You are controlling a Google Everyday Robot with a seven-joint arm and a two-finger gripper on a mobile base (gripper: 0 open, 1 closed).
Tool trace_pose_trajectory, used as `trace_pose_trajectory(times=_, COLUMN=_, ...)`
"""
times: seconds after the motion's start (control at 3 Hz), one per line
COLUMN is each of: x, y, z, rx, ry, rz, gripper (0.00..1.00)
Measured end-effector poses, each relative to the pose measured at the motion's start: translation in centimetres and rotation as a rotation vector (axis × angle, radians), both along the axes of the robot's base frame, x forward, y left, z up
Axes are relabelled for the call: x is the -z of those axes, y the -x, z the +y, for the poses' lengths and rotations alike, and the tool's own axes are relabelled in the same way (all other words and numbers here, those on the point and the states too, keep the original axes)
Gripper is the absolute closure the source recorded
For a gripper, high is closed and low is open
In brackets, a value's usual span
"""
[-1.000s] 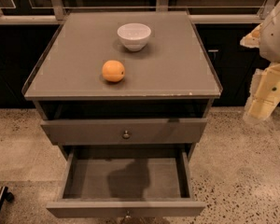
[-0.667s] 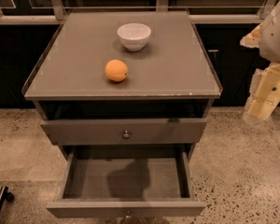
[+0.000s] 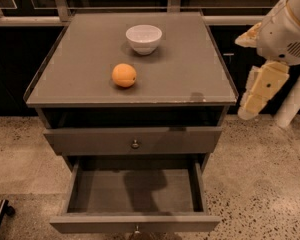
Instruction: Place orange into middle drawer
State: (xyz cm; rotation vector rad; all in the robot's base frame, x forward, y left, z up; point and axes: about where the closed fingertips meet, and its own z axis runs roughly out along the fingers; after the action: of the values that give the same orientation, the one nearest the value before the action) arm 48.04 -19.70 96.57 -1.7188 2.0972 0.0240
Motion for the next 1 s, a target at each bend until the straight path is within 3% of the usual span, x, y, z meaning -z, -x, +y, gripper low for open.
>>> trace_pose_trajectory(times=0.33, x=2.4, y=-3.0, z=2.6, rx=-0.076, ry=-0.132, rz=0.011, gripper=0.00)
trace_pose_trajectory(times=0.67, x=5.4, y=-5.2, z=4.7, rx=-0.092, ry=-0.260, rz=0.049, gripper=0.00)
trace_pose_trajectory(times=1.0, x=6.0, y=-5.5, z=5.0, rx=-0.093, ry=-0.278, rz=0.062, gripper=0.00)
